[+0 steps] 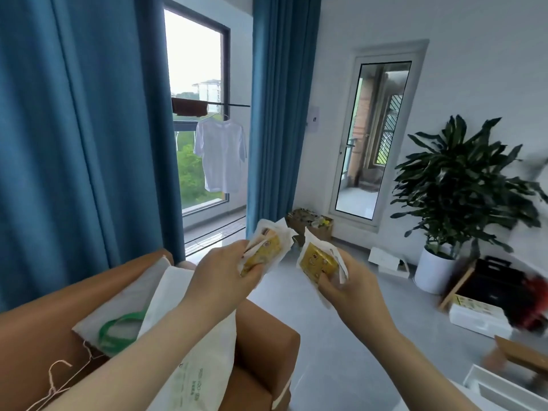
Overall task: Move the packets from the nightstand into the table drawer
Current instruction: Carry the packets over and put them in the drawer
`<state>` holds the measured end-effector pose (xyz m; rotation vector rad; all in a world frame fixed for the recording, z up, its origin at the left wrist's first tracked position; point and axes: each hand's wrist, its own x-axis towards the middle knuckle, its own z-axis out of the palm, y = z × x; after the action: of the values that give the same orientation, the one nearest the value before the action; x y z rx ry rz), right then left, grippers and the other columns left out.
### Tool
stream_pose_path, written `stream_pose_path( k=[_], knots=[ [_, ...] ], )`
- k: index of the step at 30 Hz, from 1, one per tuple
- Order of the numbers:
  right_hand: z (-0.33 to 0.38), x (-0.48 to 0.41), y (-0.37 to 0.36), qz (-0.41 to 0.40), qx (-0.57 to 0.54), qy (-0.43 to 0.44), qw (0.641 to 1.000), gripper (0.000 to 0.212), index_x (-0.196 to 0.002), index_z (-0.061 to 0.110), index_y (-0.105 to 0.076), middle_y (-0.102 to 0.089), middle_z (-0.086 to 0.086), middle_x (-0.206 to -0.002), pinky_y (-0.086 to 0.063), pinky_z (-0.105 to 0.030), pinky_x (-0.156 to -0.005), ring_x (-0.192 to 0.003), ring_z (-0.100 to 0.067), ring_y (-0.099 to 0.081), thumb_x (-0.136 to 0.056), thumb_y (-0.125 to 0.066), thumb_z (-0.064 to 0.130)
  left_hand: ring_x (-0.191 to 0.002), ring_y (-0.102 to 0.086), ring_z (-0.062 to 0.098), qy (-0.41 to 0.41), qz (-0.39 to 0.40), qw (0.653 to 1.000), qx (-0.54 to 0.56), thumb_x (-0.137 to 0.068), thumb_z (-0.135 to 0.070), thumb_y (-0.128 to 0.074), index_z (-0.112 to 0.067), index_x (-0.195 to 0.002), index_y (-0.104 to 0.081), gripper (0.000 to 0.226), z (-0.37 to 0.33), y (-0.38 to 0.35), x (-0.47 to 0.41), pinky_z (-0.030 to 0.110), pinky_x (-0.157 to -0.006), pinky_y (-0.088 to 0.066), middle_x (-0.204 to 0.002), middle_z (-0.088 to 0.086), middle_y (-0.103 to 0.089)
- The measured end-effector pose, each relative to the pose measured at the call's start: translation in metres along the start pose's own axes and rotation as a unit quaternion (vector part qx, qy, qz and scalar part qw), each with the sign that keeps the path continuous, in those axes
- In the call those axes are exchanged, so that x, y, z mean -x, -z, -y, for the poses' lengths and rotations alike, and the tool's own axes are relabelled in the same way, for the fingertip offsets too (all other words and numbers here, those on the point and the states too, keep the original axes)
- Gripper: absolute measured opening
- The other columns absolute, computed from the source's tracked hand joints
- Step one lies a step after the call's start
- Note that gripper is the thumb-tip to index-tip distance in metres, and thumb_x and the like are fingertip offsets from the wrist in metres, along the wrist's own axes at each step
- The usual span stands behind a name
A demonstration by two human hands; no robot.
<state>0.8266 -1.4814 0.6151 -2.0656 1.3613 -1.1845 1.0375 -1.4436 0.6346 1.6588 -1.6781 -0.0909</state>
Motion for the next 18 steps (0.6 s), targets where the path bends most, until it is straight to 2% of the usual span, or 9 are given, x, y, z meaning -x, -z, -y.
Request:
stream_pose_path(
  k=[4,6,8,11,15,18],
  knots=[
    [-0.022,-0.037,-0.018,-0.012,0.016,-0.034,0.999,0.045,-0.128,0.030,-0.054,-0.066,0.009,-0.104,-0.043,-0.005,-0.056,-0.081,-0.003,-0.059,-0.087,-0.064,0.016,-0.078,-0.059,0.009,-0.023,0.024,0.999,0.002,-0.088,-0.039,-0.059,-0.026,-0.099,-0.059,0.017,0.023,-0.024,-0.050,0.022,-0.063,-0.049,-0.089,-0.009,-0.065],
    [-0.034,-0.057,-0.028,-0.023,0.025,-0.046,0.998,0.041,-0.124,0.032,-0.055,-0.068,0.009,-0.100,-0.046,-0.010,-0.056,-0.080,-0.006,-0.061,-0.087,-0.062,0.016,-0.076,-0.057,0.008,-0.044,0.037,0.998,-0.003,-0.089,-0.039,-0.057,-0.029,-0.093,-0.055,0.012,0.036,-0.037,-0.077,0.017,-0.057,-0.041,-0.087,-0.010,-0.062],
    [-0.045,-0.075,-0.034,-0.033,0.035,-0.066,0.997,0.038,-0.122,0.030,-0.058,-0.067,0.008,-0.095,-0.045,-0.009,-0.055,-0.074,-0.006,-0.060,-0.087,-0.061,0.013,-0.072,-0.054,0.008,-0.062,0.052,0.997,-0.002,-0.089,-0.041,-0.056,-0.031,-0.091,-0.050,0.012,0.047,-0.051,-0.103,0.012,-0.054,-0.034,-0.082,-0.012,-0.057],
    [-0.063,-0.096,-0.039,-0.055,0.055,-0.089,0.993,0.031,-0.117,0.023,-0.061,-0.065,0.011,-0.085,-0.046,-0.015,-0.054,-0.071,-0.008,-0.061,-0.088,-0.061,0.013,-0.068,-0.052,0.009,-0.082,0.072,0.994,-0.003,-0.089,-0.042,-0.056,-0.029,-0.092,-0.052,0.014,0.059,-0.078,-0.138,0.012,-0.054,-0.033,-0.079,-0.014,-0.054],
    [-0.098,-0.116,-0.040,-0.058,0.073,-0.111,0.989,0.035,-0.114,0.033,-0.059,-0.067,0.009,-0.083,-0.050,-0.027,-0.063,-0.073,-0.011,-0.061,-0.086,-0.060,0.013,-0.070,-0.056,0.009,-0.094,0.099,0.991,0.003,-0.089,-0.044,-0.056,-0.024,-0.089,-0.055,0.020,0.068,-0.122,-0.172,0.024,-0.060,-0.048,-0.080,-0.009,-0.061],
    [-0.128,-0.130,-0.035,-0.057,0.087,-0.120,0.987,0.039,-0.113,0.039,-0.058,-0.067,0.009,-0.081,-0.048,-0.027,-0.058,-0.067,-0.011,-0.059,-0.085,-0.060,0.012,-0.073,-0.058,0.012,-0.105,0.120,0.987,0.017,-0.089,-0.041,-0.057,-0.024,-0.091,-0.058,0.018,0.066,-0.157,-0.194,0.033,-0.066,-0.052,-0.082,-0.008,-0.063]
  ],
)
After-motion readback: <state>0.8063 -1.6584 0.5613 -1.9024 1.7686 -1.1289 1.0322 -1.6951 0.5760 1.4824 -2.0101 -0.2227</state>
